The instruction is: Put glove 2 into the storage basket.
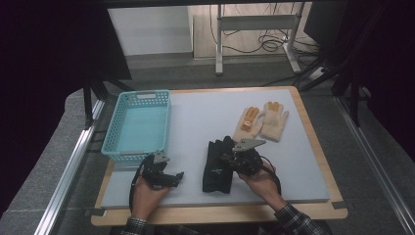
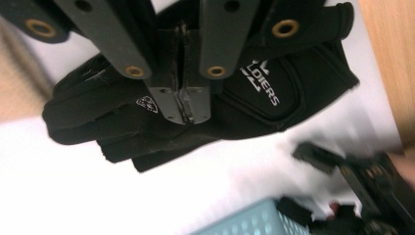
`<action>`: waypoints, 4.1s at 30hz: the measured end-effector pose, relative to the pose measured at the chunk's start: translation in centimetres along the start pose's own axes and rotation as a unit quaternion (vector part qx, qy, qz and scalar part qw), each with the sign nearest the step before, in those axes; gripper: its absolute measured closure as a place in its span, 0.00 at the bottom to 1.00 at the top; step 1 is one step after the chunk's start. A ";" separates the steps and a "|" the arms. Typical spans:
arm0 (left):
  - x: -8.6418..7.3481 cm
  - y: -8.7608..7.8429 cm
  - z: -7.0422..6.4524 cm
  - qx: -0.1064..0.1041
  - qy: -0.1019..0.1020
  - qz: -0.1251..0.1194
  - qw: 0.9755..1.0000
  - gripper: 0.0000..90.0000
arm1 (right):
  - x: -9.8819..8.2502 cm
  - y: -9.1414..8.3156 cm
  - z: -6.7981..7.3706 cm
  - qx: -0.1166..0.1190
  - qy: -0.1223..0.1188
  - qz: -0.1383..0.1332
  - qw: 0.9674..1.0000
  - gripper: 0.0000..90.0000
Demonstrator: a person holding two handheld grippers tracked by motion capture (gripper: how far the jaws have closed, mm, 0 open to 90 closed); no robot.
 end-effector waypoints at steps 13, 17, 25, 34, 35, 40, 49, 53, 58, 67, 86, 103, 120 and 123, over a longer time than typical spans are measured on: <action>0.0 0.0 0.0 0.001 0.001 0.002 1.000 0.04 | -2.5 -2.0 -2.1 -0.004 0.031 0.013 0.999 0.83; 0.0 0.0 0.0 0.001 0.001 0.002 1.000 0.04 | -4.3 -1.8 -1.6 0.012 0.024 0.031 0.999 0.97; 0.0 0.0 0.0 0.001 0.001 0.001 1.000 0.04 | -5.2 -0.2 -0.3 0.030 0.004 0.047 0.998 0.98; 0.0 0.0 0.0 0.001 0.001 0.001 1.000 0.04 | -4.4 1.4 0.6 0.040 -0.003 0.046 0.998 0.98; 0.0 0.0 0.0 0.001 0.001 0.001 1.000 0.04 | -4.2 1.6 0.7 0.040 -0.002 0.047 0.998 0.98; 0.0 0.0 0.0 0.001 0.001 0.001 1.000 0.04 | -3.3 2.8 0.9 0.041 -0.005 0.044 0.998 0.98; 0.0 0.0 0.0 0.001 0.001 0.002 1.000 0.04 | -1.9 4.7 1.0 0.040 -0.008 0.038 0.998 0.97; 0.0 0.0 0.0 0.001 0.001 0.001 1.000 0.04 | -2.0 4.1 1.2 0.042 -0.013 0.041 0.998 0.89; 0.0 0.0 0.0 0.001 0.001 0.001 1.000 0.04 | -2.2 2.5 0.5 0.024 -0.019 0.029 0.999 0.79; 0.0 0.0 0.0 0.001 0.001 0.002 1.000 0.04 | -4.5 -0.5 -2.9 -0.032 0.009 0.032 0.999 0.48; 0.0 0.0 0.0 0.002 0.002 0.002 1.000 0.04 | -11.2 -5.0 -8.7 -0.140 0.080 0.060 0.985 0.23; 0.0 -0.1 0.0 -0.003 -0.001 0.001 1.000 0.04 | -11.2 -5.0 -8.6 -0.145 0.077 0.060 0.985 0.22; 2.4 -2.6 -3.3 -0.078 0.022 -0.004 0.997 0.02 | -11.2 -4.9 -8.6 -0.145 0.076 0.059 0.985 0.22; 3.3 -1.5 -4.8 -0.083 0.038 0.010 0.996 0.01 | -11.2 -4.9 -8.6 -0.145 0.076 0.059 0.985 0.22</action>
Point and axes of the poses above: each handheld gripper's, and its own axes: y roughly forward along the jaws, x roughly out of its top, z roughly to its left, the point moved 6 cm from there along y, roughly forward along the jaws, and after that the axes turned 11 degrees about -y, right-handed, at the moved point
